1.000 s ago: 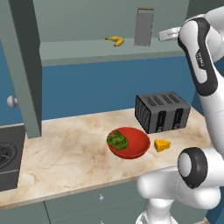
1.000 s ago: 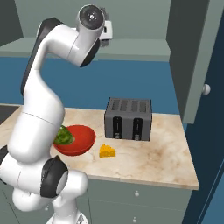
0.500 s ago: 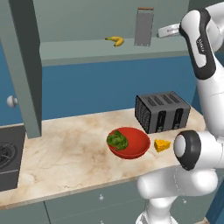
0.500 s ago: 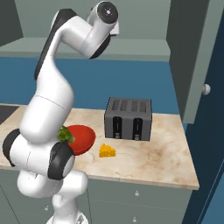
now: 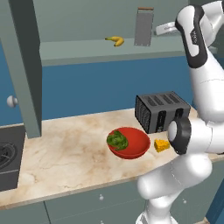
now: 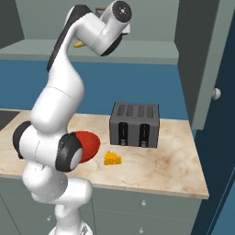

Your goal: Pick the cheese from the fridge and the cheese grater from the cabinet and place them next to the salad bowl.

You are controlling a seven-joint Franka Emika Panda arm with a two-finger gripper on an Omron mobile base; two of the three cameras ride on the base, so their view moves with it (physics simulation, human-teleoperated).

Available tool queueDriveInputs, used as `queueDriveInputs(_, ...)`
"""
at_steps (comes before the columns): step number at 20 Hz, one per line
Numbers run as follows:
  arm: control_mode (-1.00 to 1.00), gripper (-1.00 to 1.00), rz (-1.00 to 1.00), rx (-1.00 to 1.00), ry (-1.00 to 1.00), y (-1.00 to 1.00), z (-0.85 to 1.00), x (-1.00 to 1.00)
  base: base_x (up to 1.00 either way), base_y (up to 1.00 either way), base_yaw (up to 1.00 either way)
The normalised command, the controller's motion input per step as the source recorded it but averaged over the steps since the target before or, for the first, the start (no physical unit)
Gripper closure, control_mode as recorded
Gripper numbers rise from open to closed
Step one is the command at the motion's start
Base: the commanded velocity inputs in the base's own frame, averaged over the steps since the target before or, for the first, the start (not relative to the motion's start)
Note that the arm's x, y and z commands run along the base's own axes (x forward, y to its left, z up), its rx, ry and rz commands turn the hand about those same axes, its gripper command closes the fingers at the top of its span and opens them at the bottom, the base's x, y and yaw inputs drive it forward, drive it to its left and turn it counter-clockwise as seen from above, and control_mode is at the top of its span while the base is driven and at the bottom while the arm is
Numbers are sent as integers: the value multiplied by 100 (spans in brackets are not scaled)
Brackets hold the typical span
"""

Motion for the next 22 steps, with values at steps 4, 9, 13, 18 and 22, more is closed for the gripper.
queueDriveInputs(4,-100,-100,0,0,0,-9,0,43,0,0,0)
queueDriveInputs(9,-100,-100,0,0,0,-7,0,50,0,0,0)
queueDriveInputs(13,-100,-100,0,0,0,-2,0,43,0,0,0)
queueDriveInputs(18,-100,-100,2,0,0,-5,0,32,0,0,0)
queueDriveInputs(22,-100,-100,5,0,0,-11,0,31,0,0,0)
